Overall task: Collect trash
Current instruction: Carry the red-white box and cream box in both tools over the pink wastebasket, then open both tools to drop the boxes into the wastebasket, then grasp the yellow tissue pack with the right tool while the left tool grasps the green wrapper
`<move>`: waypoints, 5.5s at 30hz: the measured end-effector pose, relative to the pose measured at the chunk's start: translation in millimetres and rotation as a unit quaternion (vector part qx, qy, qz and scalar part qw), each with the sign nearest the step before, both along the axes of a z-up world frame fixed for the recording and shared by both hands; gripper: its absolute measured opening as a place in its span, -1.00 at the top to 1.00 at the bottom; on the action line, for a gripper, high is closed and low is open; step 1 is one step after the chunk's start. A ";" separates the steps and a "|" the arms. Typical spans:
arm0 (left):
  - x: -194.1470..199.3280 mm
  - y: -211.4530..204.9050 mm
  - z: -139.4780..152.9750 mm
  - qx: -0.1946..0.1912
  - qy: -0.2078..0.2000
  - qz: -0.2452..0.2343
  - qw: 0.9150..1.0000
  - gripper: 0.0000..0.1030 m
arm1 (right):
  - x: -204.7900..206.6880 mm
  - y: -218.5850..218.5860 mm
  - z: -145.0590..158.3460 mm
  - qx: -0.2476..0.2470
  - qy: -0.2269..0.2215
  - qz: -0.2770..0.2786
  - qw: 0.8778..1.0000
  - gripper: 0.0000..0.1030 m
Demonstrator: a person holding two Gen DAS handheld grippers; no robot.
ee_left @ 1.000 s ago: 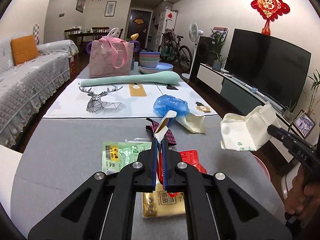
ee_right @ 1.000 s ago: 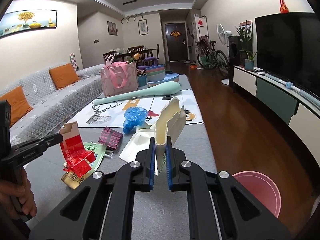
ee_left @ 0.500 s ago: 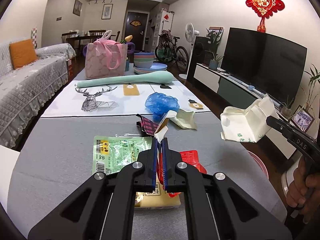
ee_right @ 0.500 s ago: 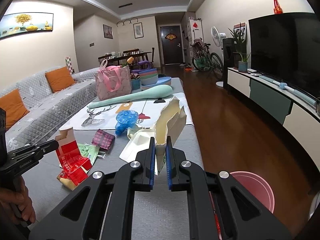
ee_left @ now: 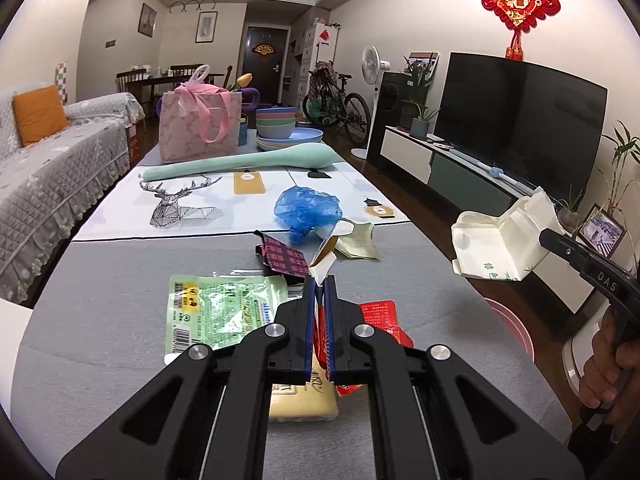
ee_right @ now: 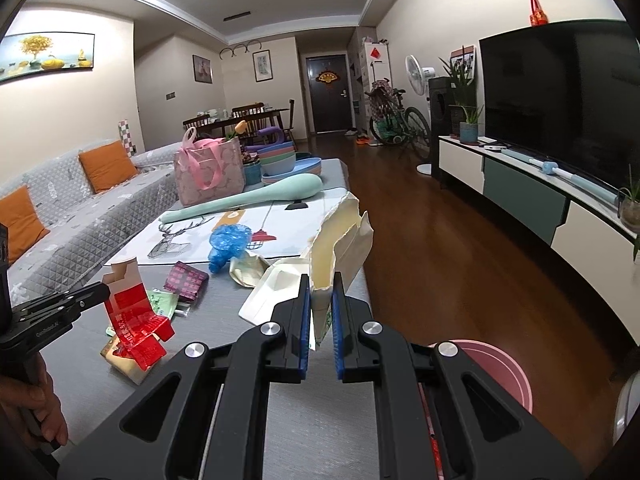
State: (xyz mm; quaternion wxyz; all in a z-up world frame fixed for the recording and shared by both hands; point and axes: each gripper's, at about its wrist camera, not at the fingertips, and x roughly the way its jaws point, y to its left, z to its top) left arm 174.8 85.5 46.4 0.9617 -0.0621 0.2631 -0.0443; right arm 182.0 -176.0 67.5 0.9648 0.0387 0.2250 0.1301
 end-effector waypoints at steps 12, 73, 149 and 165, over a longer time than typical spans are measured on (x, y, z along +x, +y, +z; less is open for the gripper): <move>-4.4 -25.4 0.2 0.004 -0.001 -0.019 1.000 0.91 | -3.6 -34.5 -0.3 0.005 0.001 -0.028 1.000 0.81; 87.8 -267.3 -33.9 0.022 0.080 -0.164 0.983 0.91 | 44.1 -190.8 -36.9 0.031 0.081 -0.158 0.984 0.80; -13.9 146.3 17.8 -0.042 0.053 0.076 0.995 0.30 | 9.3 229.7 -80.5 -0.060 0.185 0.076 0.978 -0.50; 41.5 111.9 -44.7 -0.013 0.147 0.048 0.988 0.30 | 31.4 162.2 -80.4 -0.048 0.187 0.029 0.981 -0.47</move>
